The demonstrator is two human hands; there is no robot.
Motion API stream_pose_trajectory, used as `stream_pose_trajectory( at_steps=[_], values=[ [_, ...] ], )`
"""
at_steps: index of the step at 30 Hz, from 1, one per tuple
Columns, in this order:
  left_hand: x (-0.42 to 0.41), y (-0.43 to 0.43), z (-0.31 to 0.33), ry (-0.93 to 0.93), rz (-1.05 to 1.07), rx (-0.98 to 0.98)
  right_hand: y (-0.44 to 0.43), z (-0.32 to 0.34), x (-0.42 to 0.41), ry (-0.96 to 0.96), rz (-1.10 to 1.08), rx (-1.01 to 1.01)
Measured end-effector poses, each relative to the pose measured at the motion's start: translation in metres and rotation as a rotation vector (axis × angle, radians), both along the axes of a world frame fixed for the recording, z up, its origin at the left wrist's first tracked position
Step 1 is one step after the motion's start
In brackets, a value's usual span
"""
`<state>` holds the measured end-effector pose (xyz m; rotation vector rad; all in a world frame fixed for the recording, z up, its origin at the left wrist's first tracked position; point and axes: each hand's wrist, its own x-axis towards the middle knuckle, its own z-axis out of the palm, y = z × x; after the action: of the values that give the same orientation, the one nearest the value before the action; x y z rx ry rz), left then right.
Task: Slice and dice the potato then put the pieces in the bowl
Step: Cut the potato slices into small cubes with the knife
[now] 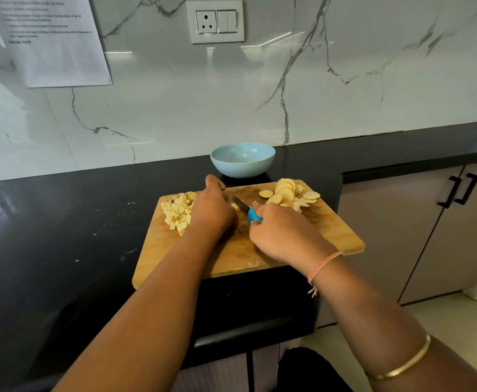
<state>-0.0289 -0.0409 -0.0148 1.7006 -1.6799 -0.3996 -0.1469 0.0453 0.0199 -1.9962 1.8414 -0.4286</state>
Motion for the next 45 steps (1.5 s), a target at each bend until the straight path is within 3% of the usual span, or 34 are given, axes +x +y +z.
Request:
stream_pose_trajectory(
  at_steps=[12,17,23,29,34,39,45],
  values=[
    [-0.005,0.002,0.001,-0.035,-0.007,-0.002,0.031,0.002,-0.021,0.004,0.05,0.02],
    [-0.006,0.006,0.004,-0.217,-0.062,-0.081,0.031,-0.006,-0.037,-0.093,-0.016,-0.079],
    [-0.016,0.0,-0.001,-0.439,-0.335,-0.074,0.025,-0.01,-0.045,-0.154,-0.084,-0.127],
    [-0.011,-0.003,0.004,-0.502,-0.156,-0.097,0.022,-0.011,-0.046,-0.181,-0.112,-0.152],
    [0.004,0.001,0.015,-0.563,-0.022,0.035,0.02,-0.011,-0.047,-0.208,-0.132,-0.195],
    [0.016,0.005,0.023,-0.455,0.016,0.089,0.006,-0.014,-0.053,-0.225,-0.155,-0.29],
    [0.014,0.0,0.018,-0.433,0.118,-0.067,-0.02,-0.019,-0.064,-0.56,-0.125,-0.332]
  ],
)
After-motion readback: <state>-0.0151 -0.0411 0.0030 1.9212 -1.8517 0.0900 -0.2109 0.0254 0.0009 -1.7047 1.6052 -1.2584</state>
